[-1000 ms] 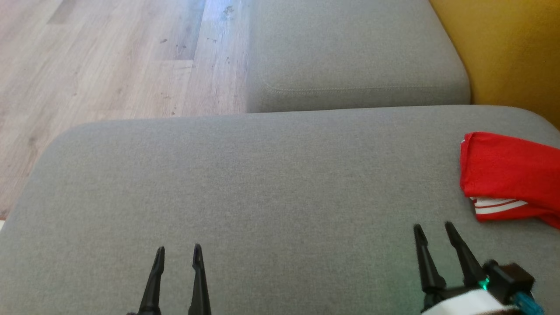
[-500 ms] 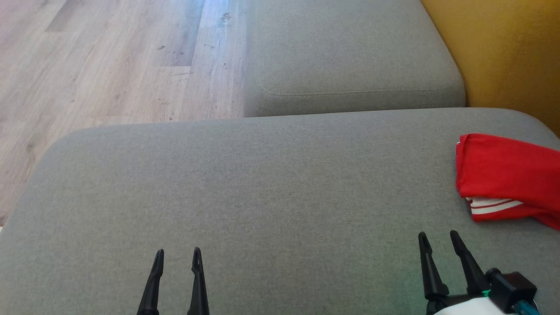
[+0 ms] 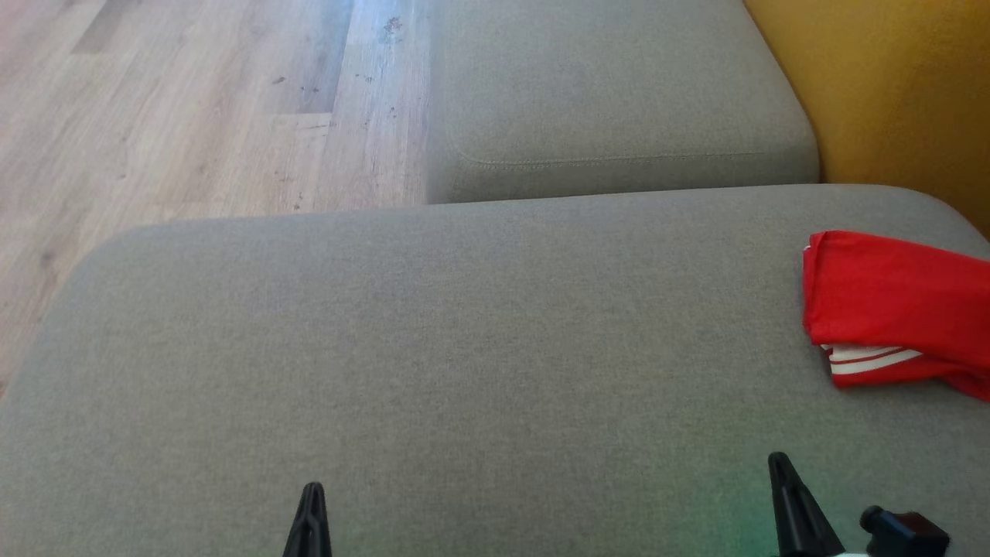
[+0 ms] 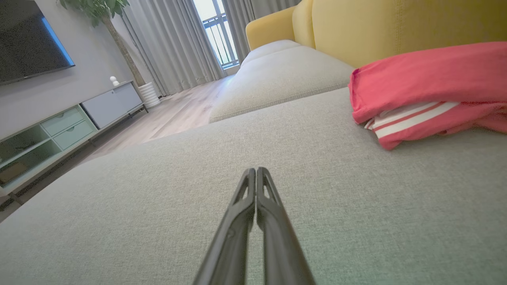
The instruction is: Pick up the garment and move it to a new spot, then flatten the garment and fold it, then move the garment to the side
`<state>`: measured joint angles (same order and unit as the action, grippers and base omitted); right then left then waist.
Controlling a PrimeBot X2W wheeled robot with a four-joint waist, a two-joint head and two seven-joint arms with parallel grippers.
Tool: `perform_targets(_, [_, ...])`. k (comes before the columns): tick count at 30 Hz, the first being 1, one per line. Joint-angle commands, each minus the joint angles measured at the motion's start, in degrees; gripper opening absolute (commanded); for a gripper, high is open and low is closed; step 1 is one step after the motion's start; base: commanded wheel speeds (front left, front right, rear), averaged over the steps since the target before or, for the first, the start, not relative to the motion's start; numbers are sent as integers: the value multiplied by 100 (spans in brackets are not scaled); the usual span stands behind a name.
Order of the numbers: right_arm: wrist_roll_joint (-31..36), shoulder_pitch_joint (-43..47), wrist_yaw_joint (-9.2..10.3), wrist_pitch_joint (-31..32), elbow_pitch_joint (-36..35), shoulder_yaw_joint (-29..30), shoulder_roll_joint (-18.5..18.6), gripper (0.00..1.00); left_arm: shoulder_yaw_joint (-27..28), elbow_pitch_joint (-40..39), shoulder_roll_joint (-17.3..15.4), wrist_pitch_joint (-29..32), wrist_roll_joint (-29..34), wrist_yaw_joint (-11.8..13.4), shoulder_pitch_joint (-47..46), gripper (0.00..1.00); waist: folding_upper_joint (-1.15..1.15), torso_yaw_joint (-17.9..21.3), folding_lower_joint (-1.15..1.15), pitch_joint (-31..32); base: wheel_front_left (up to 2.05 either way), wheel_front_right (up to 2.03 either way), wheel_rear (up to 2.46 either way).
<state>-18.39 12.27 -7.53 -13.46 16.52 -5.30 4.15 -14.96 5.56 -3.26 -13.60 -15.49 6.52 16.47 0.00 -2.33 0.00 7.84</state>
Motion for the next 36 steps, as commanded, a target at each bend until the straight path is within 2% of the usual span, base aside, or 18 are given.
perform_targets(1, [-197,-271,0,56,-186,52,3,0,83,-143,-28,41,-195,-32,-270,0,0,3,0,-13,0,0,0])
perform_targets(36, [-2401,-745,2,604,-203,347,-1,0,543,189,-125,508,-2585,-459,-884,0,0,72,0,-250,0,0,0])
